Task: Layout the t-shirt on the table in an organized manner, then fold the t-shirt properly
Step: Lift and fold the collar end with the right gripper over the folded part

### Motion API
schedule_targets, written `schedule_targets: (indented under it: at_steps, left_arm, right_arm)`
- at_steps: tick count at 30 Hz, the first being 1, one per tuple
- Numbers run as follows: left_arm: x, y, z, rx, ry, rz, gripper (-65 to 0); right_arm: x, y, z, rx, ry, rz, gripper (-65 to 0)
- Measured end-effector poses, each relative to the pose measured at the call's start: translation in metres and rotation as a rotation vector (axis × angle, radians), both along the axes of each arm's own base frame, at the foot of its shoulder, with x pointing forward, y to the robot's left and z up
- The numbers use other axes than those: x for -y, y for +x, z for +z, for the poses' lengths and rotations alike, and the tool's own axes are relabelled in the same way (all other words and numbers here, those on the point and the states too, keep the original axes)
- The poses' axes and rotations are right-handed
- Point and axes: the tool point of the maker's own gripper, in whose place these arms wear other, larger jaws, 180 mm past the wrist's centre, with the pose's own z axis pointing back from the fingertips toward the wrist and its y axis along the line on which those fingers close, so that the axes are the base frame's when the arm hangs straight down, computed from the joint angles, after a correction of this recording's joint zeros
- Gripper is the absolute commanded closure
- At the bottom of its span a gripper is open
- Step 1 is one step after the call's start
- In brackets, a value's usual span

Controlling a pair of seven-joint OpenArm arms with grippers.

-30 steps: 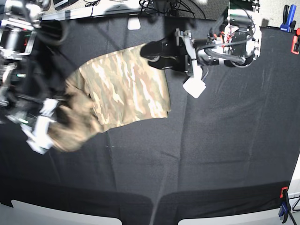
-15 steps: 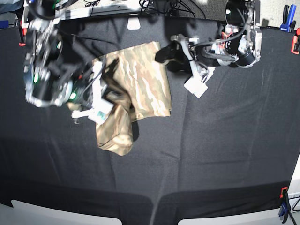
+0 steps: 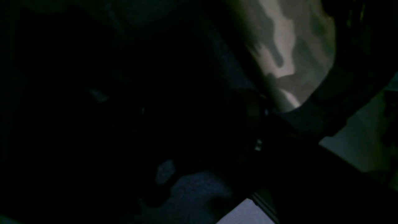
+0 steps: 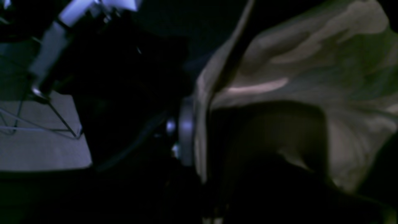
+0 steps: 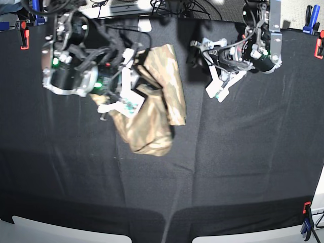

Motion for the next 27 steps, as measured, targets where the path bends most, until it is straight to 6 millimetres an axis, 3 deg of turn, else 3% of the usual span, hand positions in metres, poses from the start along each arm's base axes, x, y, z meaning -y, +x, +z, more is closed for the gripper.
schedule_targets:
  at_steps: [2, 9, 14, 19, 23, 27]
  left_arm:
    - [-0.001, 0.0, 0.0, 0.0, 0.004, 0.0, -31.2]
    - [-0.007, 0.001, -0.004, 0.004, 0.046, -0.003, -31.2]
    - [-0.029, 0.004, -0.013, 0.03, 0.196, -0.008, -31.1]
    - [-0.056, 0.018, -0.017, 0.043, 0.316, 0.126, -31.1]
    - [-0.08, 0.025, -0.016, 0.06, 0.431, 0.206, -31.2]
    - [-0.078, 0.026, -0.002, 0.087, 0.411, 0.21, -31.1]
  right_arm:
    - [-0.009, -0.004, 0.007, -0.007, 0.066, 0.018, -20.1]
    - [-0.024, -0.013, 0.023, -0.016, 0.194, 0.062, -20.2]
    - [-0.036, -0.022, 0.059, 0.134, 0.219, 0.17, -20.2]
    - [-0.042, -0.027, 0.099, 0.347, 0.176, 0.249, -20.2]
    - [-0.018, 0.004, 0.091, 0.438, -0.029, 0.137, -20.2]
    - [0.013, 0.046, 0.11, 0.56, -0.136, -0.083, -20.2]
